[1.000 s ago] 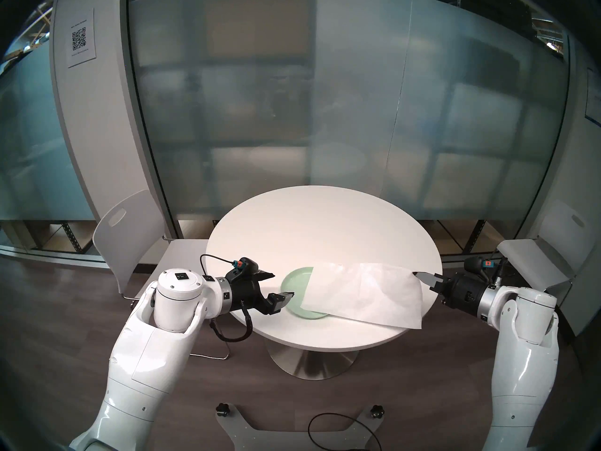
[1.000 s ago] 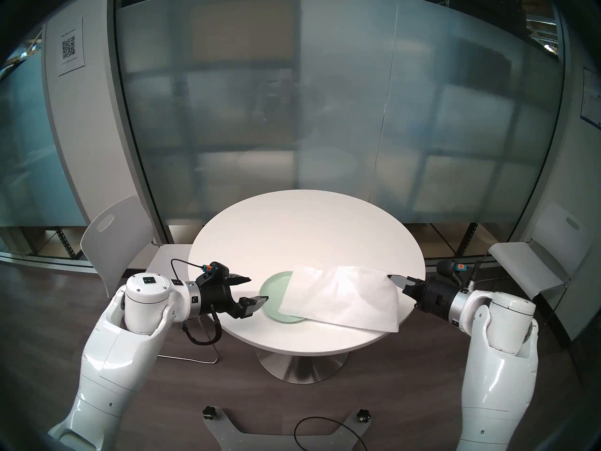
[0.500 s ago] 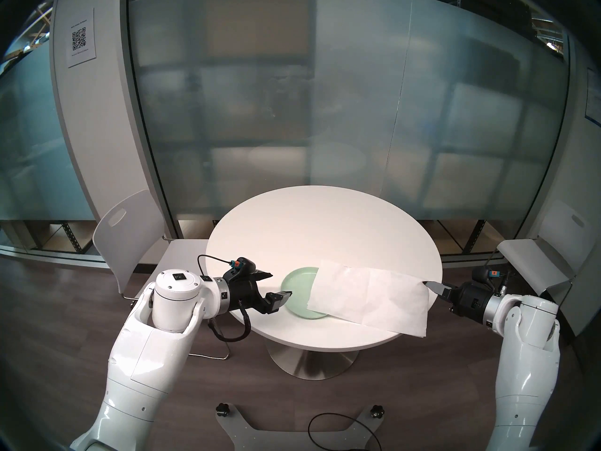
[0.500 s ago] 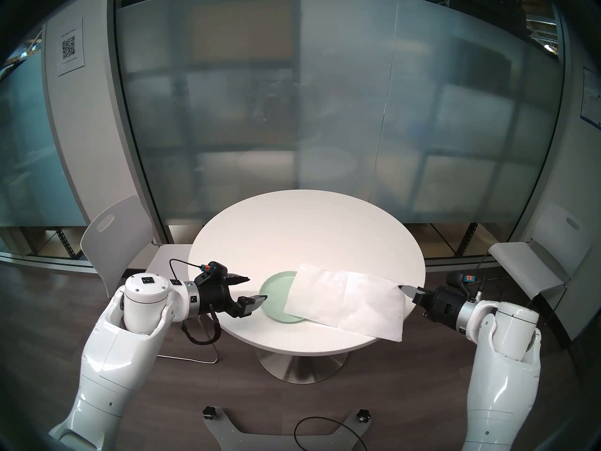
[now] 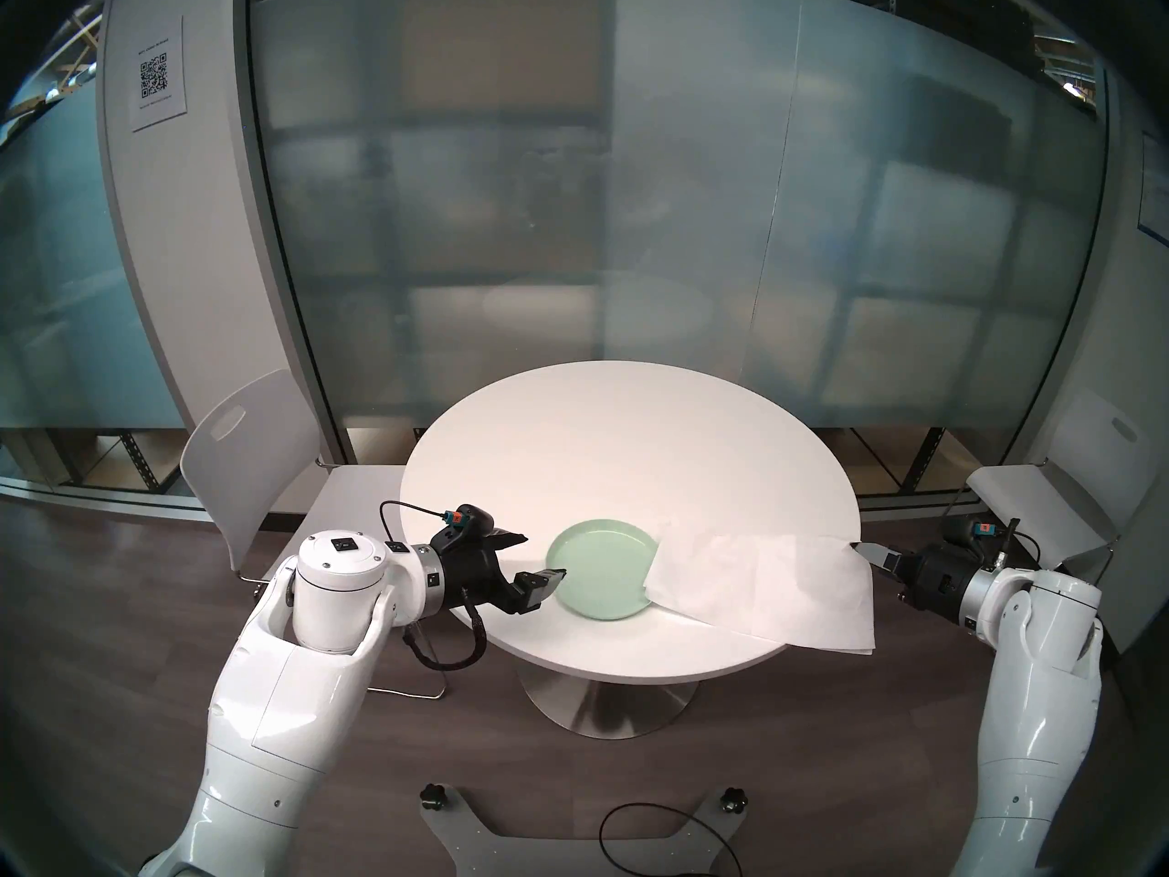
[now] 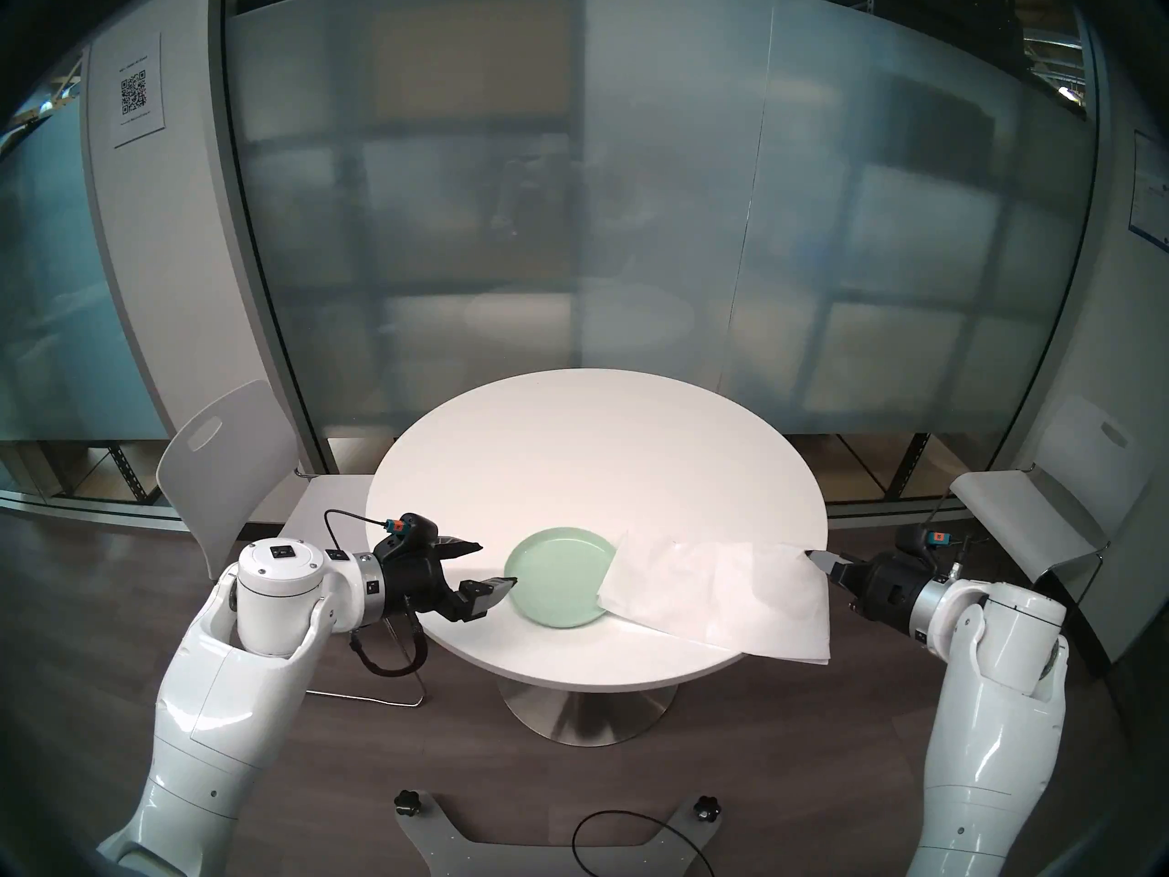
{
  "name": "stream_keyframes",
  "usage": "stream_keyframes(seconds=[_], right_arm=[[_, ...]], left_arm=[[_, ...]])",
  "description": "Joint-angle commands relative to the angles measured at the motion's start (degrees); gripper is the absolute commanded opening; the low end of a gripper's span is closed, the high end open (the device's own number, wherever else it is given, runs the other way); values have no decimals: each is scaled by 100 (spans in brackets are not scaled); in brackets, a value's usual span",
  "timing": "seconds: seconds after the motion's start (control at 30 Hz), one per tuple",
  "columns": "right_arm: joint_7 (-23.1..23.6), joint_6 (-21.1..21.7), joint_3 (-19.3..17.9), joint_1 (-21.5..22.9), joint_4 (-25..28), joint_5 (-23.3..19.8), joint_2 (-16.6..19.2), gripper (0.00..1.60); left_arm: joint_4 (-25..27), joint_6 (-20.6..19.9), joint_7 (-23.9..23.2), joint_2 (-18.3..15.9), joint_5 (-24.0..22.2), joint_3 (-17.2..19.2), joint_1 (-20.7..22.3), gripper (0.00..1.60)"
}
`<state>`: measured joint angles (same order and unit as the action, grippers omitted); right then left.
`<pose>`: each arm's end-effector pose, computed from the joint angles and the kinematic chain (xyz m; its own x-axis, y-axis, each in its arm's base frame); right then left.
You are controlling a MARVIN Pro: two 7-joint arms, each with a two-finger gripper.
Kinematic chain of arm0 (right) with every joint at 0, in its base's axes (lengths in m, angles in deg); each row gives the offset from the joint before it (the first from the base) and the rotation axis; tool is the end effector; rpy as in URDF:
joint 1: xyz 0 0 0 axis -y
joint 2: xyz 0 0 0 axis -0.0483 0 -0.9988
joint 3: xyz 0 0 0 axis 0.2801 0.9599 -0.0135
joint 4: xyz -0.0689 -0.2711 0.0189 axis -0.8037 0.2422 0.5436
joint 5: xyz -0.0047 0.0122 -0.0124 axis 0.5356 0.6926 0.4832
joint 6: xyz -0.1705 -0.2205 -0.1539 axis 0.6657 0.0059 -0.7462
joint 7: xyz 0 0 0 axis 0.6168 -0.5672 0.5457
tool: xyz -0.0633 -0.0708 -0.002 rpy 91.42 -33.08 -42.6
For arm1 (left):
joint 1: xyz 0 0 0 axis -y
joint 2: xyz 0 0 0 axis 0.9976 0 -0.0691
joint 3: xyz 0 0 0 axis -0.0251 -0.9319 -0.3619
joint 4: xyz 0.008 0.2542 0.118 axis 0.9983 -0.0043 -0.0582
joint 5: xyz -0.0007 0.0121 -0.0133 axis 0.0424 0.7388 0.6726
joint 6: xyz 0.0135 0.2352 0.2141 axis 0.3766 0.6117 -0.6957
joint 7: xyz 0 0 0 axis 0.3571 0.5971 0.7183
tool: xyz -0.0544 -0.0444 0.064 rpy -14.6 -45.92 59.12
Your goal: Fold the napkin in half twice and place it beside the plate
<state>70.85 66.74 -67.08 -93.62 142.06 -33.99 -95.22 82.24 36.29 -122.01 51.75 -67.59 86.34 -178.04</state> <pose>0.3240 -0.2043 -0.2365 0.5177 -0.3361 0.7868 0.0994 -0.8898 -0.4455 0.3796 -0.0148 -0.2734 0.3798 -0.2629 0.8869 -0.7126 -0.6946 0.0992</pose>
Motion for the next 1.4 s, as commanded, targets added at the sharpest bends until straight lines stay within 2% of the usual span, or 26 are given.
stream_keyframes(seconds=[0.0,0.17,0.33,0.8,1.37], right_arm=[[115,-13,9,108,-37,-110,201,0],[148,-13,288,232,-53,-125,226,0],[113,-13,540,489,-13,-260,38,0],[-290,-13,1294,971,-160,-395,-230,0],[-820,-13,2100,1649,-1100,-544,-469,0]], left_arm=[[134,-22,2,40,-9,-32,43,160],[144,-18,32,59,-8,-34,15,160],[185,-38,70,80,-21,-8,-54,160],[243,-33,180,149,-42,56,-190,160],[363,-15,276,172,-102,172,-394,160]])
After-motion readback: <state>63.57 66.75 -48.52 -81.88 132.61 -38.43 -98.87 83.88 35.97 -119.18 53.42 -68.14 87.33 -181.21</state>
